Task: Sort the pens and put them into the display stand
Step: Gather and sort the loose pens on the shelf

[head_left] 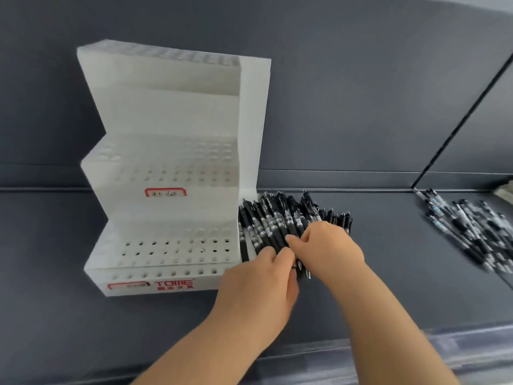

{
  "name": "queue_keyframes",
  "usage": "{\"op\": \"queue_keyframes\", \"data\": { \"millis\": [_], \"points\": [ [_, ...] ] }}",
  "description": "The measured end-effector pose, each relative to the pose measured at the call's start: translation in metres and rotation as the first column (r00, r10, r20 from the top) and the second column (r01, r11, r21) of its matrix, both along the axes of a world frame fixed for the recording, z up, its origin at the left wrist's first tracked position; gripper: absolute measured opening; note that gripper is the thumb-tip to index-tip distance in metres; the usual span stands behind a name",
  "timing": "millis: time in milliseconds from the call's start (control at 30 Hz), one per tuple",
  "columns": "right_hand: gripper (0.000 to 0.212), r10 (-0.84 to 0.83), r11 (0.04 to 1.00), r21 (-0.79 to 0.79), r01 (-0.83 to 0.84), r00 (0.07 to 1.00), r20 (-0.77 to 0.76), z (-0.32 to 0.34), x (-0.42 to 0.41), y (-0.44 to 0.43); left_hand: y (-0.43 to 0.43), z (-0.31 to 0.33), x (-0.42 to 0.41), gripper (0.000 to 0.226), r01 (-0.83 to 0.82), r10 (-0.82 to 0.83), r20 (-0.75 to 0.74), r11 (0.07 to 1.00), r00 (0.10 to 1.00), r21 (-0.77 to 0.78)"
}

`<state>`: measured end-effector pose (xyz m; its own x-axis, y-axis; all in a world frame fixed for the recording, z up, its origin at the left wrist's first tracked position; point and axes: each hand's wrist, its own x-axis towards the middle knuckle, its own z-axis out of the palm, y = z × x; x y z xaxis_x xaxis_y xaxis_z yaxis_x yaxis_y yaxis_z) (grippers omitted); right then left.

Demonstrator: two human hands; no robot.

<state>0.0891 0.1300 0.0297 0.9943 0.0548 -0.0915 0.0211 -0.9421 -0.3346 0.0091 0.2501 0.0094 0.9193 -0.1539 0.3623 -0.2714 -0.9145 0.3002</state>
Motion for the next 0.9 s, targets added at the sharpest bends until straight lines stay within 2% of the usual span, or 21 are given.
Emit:
{"op": "queue_keyframes", "data": {
  "millis": [133,267,533,767,900],
  "points": [
    [0.045,-0.085,0.981,0.165,0.105,0.989,-0.124,0.003,0.002,-0.002,0.0,0.001,0.004,0.007,0.113,-0.113,-0.016,0.994,0.993,0.002],
    [0.043,-0.158,0.944,0.275,0.184,0.981,-0.114,0.007,-0.003,-0.015,-0.006,0.009,0.007,0.015,0.099,-0.097,-0.1,0.995,0.99,0.014],
    [0.049,-0.109,0.965,0.239,0.11,0.994,-0.018,0.011,0.008,-0.048,-0.023,0.027,0.023,0.02,0.002,0.008,-0.136,0.997,0.991,0.073],
    [0.043,-0.09,0.989,0.114,0.097,0.994,-0.066,0.004,0.045,-0.061,-0.034,0.037,0.062,0.019,-0.218,0.232,-0.2,0.972,0.952,0.091],
    [0.042,-0.055,0.993,0.098,0.064,0.995,-0.089,-0.007,0.064,-0.058,-0.036,0.035,0.091,0.015,-0.342,0.349,-0.253,0.937,0.902,0.074]
  ]
}}
